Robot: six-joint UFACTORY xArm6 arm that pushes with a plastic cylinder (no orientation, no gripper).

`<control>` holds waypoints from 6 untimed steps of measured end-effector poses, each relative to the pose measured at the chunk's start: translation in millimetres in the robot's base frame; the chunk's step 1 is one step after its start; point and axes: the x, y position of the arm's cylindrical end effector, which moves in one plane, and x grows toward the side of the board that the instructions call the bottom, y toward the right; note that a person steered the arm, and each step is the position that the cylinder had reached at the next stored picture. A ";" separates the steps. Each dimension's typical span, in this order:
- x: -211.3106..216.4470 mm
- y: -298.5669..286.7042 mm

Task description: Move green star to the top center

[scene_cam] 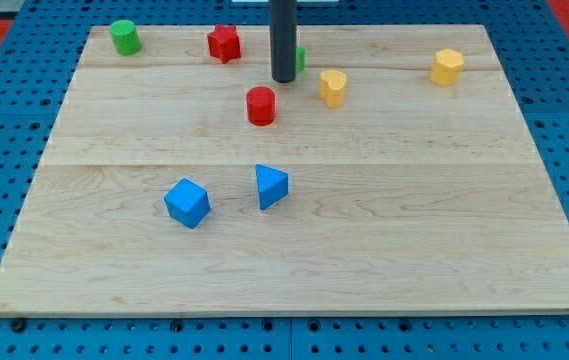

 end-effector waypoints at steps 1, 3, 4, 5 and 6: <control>-8.8 1.6; -31.0 -2.7; -46.9 -2.7; -52.8 -2.7; -52.8 -2.7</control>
